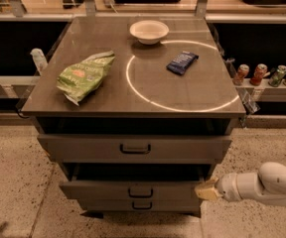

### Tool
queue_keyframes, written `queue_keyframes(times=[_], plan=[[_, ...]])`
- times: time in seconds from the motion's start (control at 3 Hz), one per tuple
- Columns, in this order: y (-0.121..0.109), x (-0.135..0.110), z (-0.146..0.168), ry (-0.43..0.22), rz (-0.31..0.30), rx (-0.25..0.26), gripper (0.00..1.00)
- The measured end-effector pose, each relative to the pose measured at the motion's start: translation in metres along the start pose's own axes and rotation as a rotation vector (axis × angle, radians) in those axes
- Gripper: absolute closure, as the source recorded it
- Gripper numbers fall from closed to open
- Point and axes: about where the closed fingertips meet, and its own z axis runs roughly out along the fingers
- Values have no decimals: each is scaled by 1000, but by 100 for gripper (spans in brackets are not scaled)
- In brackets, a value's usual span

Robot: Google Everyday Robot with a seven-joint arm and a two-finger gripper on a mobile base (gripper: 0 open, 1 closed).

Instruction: Close middle drawer

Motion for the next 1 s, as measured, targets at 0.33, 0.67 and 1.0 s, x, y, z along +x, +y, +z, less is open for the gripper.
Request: queue_keyframes(times=[0.33, 0.67, 1.0], plan=[[-2, -2, 2, -1, -4, 6, 100], [-16, -13, 11, -1, -21, 37, 100], [-16, -13, 11, -1, -21, 38, 100]])
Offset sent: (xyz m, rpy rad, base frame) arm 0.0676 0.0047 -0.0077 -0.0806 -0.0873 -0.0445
